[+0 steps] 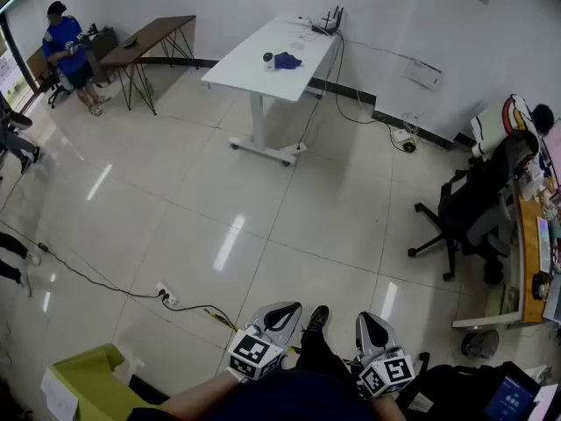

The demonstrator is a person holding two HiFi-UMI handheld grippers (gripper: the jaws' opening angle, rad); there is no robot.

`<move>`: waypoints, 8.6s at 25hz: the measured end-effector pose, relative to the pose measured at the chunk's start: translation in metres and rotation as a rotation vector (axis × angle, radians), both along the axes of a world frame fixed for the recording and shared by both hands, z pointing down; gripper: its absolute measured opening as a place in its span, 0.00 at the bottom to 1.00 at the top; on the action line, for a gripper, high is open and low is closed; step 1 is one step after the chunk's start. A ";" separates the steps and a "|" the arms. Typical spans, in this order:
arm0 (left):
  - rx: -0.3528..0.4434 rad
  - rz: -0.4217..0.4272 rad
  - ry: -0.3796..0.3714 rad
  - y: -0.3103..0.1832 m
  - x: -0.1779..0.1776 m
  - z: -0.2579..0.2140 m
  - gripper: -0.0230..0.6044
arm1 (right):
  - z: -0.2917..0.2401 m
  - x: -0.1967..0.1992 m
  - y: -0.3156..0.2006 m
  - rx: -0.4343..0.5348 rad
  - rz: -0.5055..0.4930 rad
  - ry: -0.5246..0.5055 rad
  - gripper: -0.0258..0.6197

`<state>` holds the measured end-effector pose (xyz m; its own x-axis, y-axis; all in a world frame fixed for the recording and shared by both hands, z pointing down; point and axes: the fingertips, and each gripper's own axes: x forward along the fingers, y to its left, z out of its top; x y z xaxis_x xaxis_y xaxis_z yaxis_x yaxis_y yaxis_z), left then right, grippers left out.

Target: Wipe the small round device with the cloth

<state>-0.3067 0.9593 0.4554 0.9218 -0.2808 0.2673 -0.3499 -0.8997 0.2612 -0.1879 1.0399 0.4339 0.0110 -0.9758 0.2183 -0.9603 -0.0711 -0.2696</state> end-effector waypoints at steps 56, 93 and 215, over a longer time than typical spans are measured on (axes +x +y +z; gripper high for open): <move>0.124 0.147 0.054 -0.526 0.356 -0.068 0.08 | -0.041 0.327 -0.511 0.161 0.135 0.016 0.05; -0.026 -0.165 -0.114 -1.016 0.322 0.021 0.35 | 0.034 0.346 -1.046 -0.206 -0.327 0.256 0.42; -0.082 -0.188 -0.356 -1.058 0.344 0.118 0.36 | 0.167 0.343 -1.191 -0.607 -0.592 0.370 0.35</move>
